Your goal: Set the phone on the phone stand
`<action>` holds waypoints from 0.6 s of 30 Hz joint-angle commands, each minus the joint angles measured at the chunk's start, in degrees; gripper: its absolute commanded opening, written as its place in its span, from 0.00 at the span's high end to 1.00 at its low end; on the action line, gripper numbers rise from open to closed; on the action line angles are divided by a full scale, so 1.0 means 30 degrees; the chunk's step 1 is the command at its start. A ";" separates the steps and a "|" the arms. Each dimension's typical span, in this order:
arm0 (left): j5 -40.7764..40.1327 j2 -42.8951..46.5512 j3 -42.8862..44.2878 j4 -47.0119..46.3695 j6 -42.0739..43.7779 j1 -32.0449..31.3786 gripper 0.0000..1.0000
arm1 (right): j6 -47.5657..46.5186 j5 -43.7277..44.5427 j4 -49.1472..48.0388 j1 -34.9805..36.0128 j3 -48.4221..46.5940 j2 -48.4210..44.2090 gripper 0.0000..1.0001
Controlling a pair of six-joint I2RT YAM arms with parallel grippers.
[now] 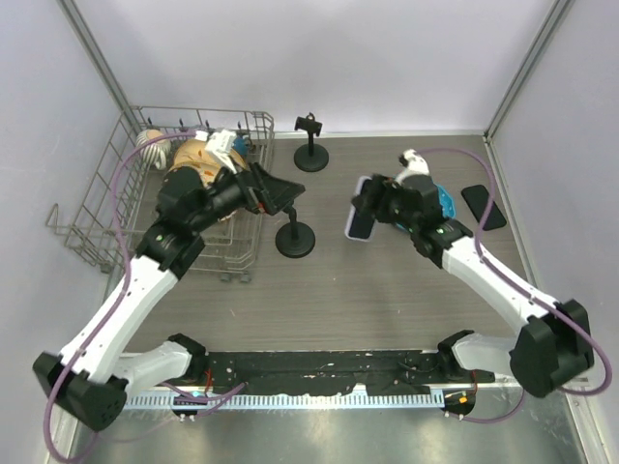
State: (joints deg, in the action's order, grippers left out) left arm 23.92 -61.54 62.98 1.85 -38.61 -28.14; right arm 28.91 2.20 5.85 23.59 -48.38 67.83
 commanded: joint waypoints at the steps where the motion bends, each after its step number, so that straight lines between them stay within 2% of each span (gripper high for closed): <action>1: -0.1865 0.2579 0.0918 0.2655 -0.1020 0.0005 0.00 | -0.0732 0.0467 -0.4879 0.1538 -0.5191 0.1876 0.99; 2: -0.2634 0.3105 0.1152 0.3536 -0.0669 0.0005 0.00 | -0.0149 0.0353 -0.4937 0.1597 -0.7057 0.2461 0.99; 5: -0.5879 0.4747 0.1681 0.6088 0.0417 0.0005 0.00 | 0.0237 -0.0291 -0.5522 0.1919 -0.9614 0.3900 0.99; 8: -0.7295 0.5220 0.2441 0.7701 0.1237 0.0005 0.00 | 0.0412 -0.1107 -0.5728 0.2066 -1.0708 0.4430 0.99; 10: -0.7476 0.4316 0.3611 0.9193 0.1967 0.0005 0.00 | 0.0589 -0.1346 -0.5990 0.2096 -1.0245 0.4169 0.99; 13: -0.5872 0.1980 0.5019 1.0603 0.2904 0.0005 0.00 | 0.0560 -0.2019 -0.6138 0.2096 -0.8871 0.3205 0.99; 14: -0.4415 0.1417 0.5254 1.0634 0.2996 0.0005 0.02 | 0.0618 -0.2427 -0.6225 0.2096 -0.8544 0.2968 0.99; 18: -0.1481 -0.0869 0.4760 0.8268 0.2501 -0.0024 0.09 | 0.1523 -0.3923 -0.6896 0.2067 -0.6904 0.2000 0.99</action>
State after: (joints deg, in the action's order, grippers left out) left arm 9.87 -57.45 78.98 27.20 -32.27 -28.12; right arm 30.44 -4.14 -7.70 29.52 -71.70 78.63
